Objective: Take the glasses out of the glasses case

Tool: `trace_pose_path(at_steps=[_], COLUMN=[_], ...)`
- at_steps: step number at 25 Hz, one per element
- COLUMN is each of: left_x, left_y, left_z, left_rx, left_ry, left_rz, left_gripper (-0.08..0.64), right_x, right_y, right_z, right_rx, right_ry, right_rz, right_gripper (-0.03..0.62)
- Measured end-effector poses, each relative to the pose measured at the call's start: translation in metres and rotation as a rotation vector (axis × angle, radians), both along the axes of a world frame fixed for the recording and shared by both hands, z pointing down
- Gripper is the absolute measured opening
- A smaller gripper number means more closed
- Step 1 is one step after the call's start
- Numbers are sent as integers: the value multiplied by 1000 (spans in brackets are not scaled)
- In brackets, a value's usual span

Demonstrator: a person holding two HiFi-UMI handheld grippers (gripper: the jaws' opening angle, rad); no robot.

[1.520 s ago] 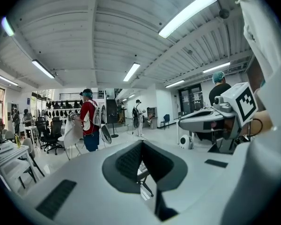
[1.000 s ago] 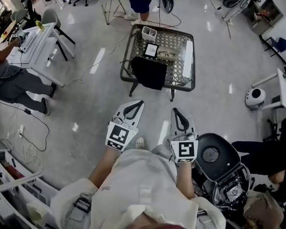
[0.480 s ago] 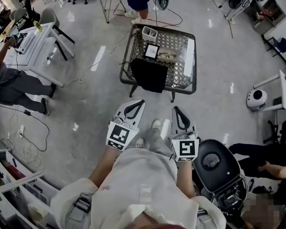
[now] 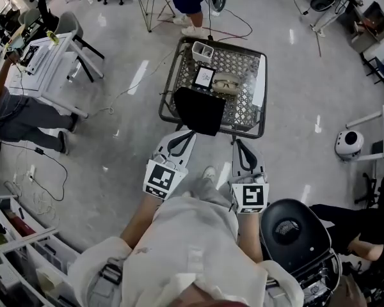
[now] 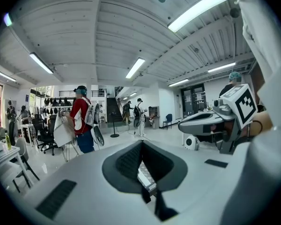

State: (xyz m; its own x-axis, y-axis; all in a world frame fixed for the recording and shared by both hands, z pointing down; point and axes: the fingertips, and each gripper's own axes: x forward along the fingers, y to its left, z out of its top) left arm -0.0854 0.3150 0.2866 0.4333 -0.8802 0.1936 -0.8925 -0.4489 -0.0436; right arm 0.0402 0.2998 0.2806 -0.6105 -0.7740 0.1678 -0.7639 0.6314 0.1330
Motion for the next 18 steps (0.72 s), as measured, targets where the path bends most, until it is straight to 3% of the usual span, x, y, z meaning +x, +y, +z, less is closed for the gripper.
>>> trace_pose_path(at_steps=[18], left_x=[47], left_y=[-100], left_z=[-6], left_rx=[-22], left_ry=[-36], left_rz=[-84], left_gripper=[12], right_x=[51], right_y=[-112], right_z=[7], right_rx=[-35], right_ry=[-39], right_rz=[-63], right_gripper=[6])
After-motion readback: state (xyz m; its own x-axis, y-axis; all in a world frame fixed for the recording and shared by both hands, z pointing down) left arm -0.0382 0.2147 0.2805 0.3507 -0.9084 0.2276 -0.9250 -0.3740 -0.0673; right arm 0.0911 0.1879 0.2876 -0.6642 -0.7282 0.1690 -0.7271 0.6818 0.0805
